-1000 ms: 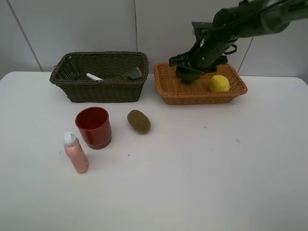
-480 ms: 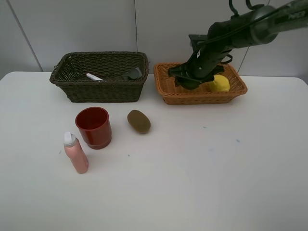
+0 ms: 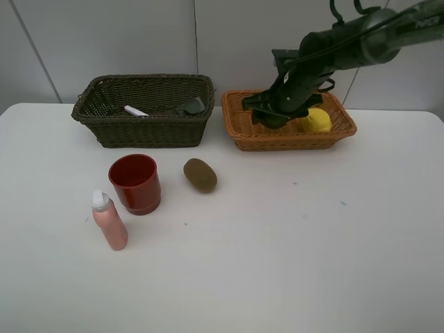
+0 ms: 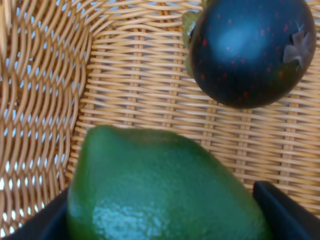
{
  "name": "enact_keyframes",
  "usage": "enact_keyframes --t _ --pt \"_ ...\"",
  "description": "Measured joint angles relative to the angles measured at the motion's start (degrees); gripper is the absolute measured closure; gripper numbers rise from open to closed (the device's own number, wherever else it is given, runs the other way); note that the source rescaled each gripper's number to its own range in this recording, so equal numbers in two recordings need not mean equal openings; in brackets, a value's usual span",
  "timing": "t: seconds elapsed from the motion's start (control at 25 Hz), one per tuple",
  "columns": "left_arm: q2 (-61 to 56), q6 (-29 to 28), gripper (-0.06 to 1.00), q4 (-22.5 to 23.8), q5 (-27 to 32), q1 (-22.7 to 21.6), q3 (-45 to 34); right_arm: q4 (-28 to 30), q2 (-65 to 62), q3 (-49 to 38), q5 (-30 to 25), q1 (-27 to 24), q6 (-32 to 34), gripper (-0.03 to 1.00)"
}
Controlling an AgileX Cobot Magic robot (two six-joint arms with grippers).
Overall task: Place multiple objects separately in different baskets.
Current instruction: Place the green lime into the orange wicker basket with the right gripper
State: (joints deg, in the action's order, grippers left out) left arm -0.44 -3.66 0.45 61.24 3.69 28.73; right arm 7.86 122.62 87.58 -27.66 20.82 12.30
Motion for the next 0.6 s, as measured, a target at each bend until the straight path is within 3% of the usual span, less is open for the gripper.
enact_keyframes --t 0.16,0.6 --pt "0.0 0.0 -0.05 0.0 0.0 0.0 0.0 0.0 0.0 0.0 0.43 0.0 -0.05 0.03" --pt "0.0 0.0 -0.05 0.0 0.0 0.0 0.0 -0.83 0.0 0.0 -0.02 0.0 -0.05 -0.03"
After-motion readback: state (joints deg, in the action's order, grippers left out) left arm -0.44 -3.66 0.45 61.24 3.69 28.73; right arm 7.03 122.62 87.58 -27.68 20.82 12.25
